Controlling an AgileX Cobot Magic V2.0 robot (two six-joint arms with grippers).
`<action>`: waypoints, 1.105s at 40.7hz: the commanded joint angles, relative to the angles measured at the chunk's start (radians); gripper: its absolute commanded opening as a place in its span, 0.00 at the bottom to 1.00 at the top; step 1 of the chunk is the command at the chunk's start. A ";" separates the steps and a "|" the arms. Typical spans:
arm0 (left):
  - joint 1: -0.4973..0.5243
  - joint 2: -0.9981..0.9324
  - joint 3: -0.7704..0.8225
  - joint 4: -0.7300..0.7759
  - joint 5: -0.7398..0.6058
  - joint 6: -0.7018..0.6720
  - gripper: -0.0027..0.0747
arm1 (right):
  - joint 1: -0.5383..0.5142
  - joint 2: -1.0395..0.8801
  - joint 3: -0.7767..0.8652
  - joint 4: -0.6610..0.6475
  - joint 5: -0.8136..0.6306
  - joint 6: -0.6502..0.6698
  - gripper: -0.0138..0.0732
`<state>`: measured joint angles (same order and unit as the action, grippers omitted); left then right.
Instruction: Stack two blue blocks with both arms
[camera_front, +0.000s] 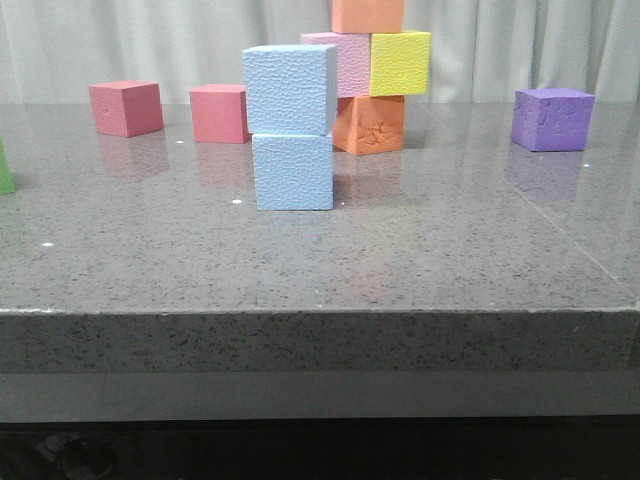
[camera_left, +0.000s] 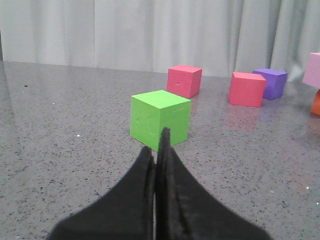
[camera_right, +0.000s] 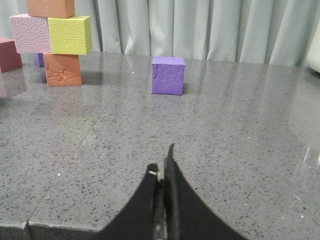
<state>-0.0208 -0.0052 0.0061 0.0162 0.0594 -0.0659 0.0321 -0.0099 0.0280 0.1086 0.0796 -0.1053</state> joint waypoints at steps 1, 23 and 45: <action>0.001 -0.022 0.038 0.001 -0.085 0.001 0.01 | 0.000 -0.019 -0.002 0.004 -0.097 -0.006 0.08; 0.001 -0.022 0.038 0.001 -0.085 0.001 0.01 | -0.003 -0.020 -0.002 -0.160 -0.145 0.203 0.08; 0.001 -0.022 0.038 0.001 -0.085 0.001 0.01 | -0.003 -0.020 -0.002 -0.023 -0.189 0.119 0.08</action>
<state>-0.0208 -0.0052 0.0061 0.0162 0.0594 -0.0637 0.0321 -0.0099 0.0280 0.0710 -0.0113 0.0317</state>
